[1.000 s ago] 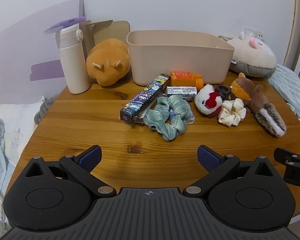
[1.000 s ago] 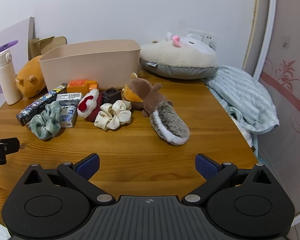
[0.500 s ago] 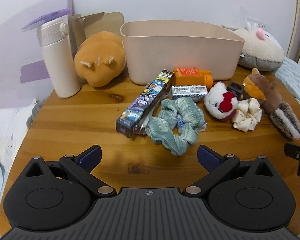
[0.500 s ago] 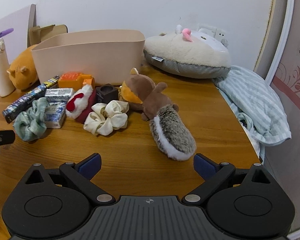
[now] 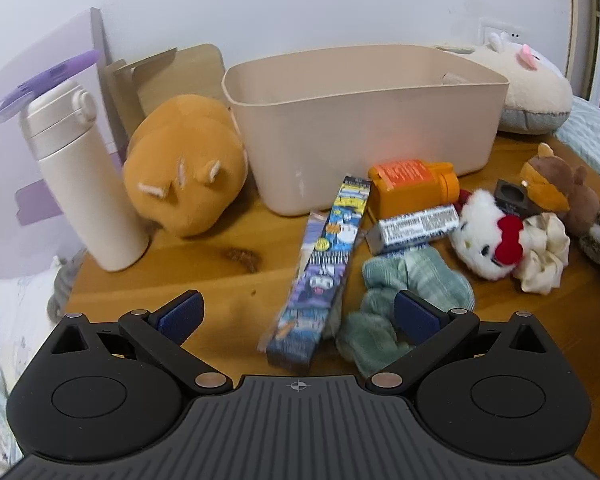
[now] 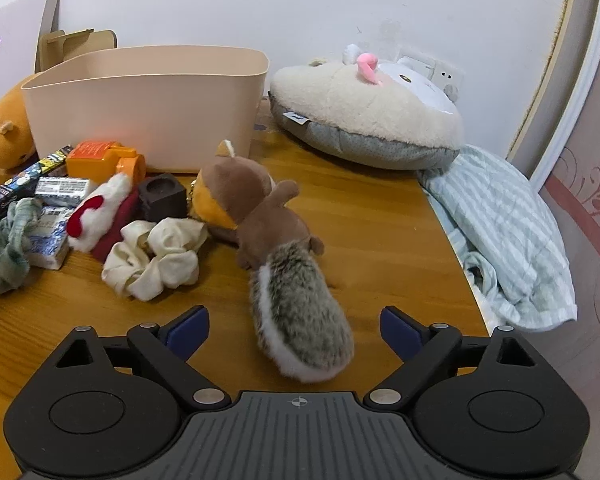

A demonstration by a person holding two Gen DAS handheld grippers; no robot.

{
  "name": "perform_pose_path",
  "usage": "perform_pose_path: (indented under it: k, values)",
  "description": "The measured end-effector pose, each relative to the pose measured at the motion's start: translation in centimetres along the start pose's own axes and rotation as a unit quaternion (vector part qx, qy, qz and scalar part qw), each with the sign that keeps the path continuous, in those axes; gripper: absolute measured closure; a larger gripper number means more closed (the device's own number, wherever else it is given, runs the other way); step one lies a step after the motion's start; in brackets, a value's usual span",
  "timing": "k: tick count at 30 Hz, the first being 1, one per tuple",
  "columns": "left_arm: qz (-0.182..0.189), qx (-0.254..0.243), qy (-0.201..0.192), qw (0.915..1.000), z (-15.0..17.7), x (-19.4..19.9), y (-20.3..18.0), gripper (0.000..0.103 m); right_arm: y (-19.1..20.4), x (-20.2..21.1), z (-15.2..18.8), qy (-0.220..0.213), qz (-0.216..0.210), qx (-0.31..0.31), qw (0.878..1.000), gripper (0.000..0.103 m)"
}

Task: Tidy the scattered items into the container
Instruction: 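Grasp the hedgehog plush with the right tool while the left tool grasps the blue printed box, then lift both held items and carry them over the beige basket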

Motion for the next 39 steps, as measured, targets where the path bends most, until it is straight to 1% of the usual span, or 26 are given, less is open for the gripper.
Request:
perform_pose_path:
  k: [6, 10, 13, 15, 17, 18, 19, 20, 21, 22, 25, 27, 29, 30, 32, 33, 34, 35, 36, 37, 39]
  values:
    - [0.016, -0.009, -0.001, 0.9998, -0.3, -1.1, -0.3, 0.0, 0.0, -1.4, -1.2, -0.006, -0.01, 0.017, 1.0, 0.015]
    - [0.018, -0.014, 0.002, 0.9997, -0.4, -1.8, -0.2, 0.0, 0.0, -2.4, -3.0, -0.017, -0.017, 0.061, 0.998, 0.015]
    - [0.026, -0.012, 0.001, 0.9996, -0.7, -2.4, 0.1, 0.001, 0.4, -3.4, -4.1, -0.009, -0.036, 0.099, 0.994, 0.015]
    - [0.029, -0.011, 0.002, 0.9995, -0.8, -2.7, 0.4, 0.001, 0.7, -4.2, -4.8, -0.001, -0.038, 0.122, 0.992, 0.015]
    - [0.033, -0.013, 0.003, 0.9994, -0.9, -3.0, 0.4, 0.004, 1.1, -5.1, -5.2, 0.006, -0.043, 0.14, 0.989, 0.017]
    - [0.036, -0.015, 0.004, 0.9992, -1.0, -3.2, 0.5, 0.009, 1.2, -5.6, -5.4, 0.012, -0.048, 0.147, 0.988, 0.018]
    - [0.039, -0.017, 0.006, 0.9991, -1.1, -3.4, 0.5, 0.015, 1.3, -6.0, -5.5, 0.018, -0.053, 0.152, 0.987, 0.02]
    - [0.041, -0.019, 0.009, 0.999, -1.1, -3.6, 0.5, 0.018, 1.4, -6.5, -5.6, 0.024, -0.058, 0.155, 0.986, 0.023]
    - [0.042, -0.021, 0.012, 0.9988, -1.2, -3.8, 0.5, 0.025, 1.5, -7.0, -5.7, 0.031, -0.063, 0.157, 0.985, 0.024]
    - [0.044, -0.024, 0.014, 0.9986, -1.3, -4.0, 0.5, 0.029, 1.5, -7.3, -5.7, 0.035, -0.065, 0.158, 0.985, 0.026]
    - [0.054, -0.022, 0.018, 0.9981, -1.4, -4.4, 0.7, 0.03, 1.5, -8.2, -5.6, 0.048, -0.076, 0.158, 0.983, 0.033]
    - [0.053, -0.019, 0.019, 0.9982, -1.5, -4.6, 0.8, 0.03, 1.5, -8.5, -5.5, 0.052, -0.081, 0.155, 0.983, 0.034]
    - [0.052, -0.021, 0.021, 0.9982, -1.6, -4.9, 0.8, 0.034, 1.4, -8.5, -5.4, 0.052, -0.085, 0.153, 0.983, 0.036]
    - [0.054, -0.022, 0.023, 0.9981, -1.6, -4.9, 0.8, 0.037, 1.4, -8.5, -5.5, 0.053, -0.089, 0.152, 0.983, 0.038]
    - [0.06, -0.021, 0.026, 0.9976, -1.6, -5.1, 0.7, 0.044, 1.3, -8.5, -5.6, 0.057, -0.096, 0.148, 0.983, 0.046]
    - [0.064, -0.02, 0.027, 0.9974, -1.5, -5.0, 0.6, 0.05, 1.3, -8.5, -5.6, 0.057, -0.097, 0.148, 0.983, 0.047]
    - [0.067, -0.019, 0.027, 0.9972, -1.5, -5.0, 0.6, 0.056, 1.3, -8.4, -5.6, 0.057, -0.097, 0.148, 0.983, 0.051]
    - [0.069, -0.018, 0.027, 0.997, -1.5, -5.0, 0.5, 0.059, 1.4, -8.4, -5.6, 0.056, -0.097, 0.148, 0.983, 0.054]
    - [0.073, -0.018, 0.029, 0.9967, -1.5, -5.0, 0.4, 0.067, 1.4, -8.4, -5.5, 0.056, -0.096, 0.148, 0.983, 0.054]
    - [0.076, -0.018, 0.031, 0.9964, -1.4, -4.9, 0.3, 0.071, 1.4, -8.3, -5.5, 0.056, -0.096, 0.148, 0.983, 0.055]
    - [0.075, -0.021, 0.03, 0.9965, -1.3, -4.7, 0.2, 0.073, 1.4, -8.2, -5.4, 0.058, -0.096, 0.15, 0.982, 0.056]
Point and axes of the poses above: each gripper's, at about its wrist camera, not at the fingertips, and x roughly against the way its jaws point, y to its left, z to its underside, the point moved 4 cm from there along -x, roughly the way its jaws point
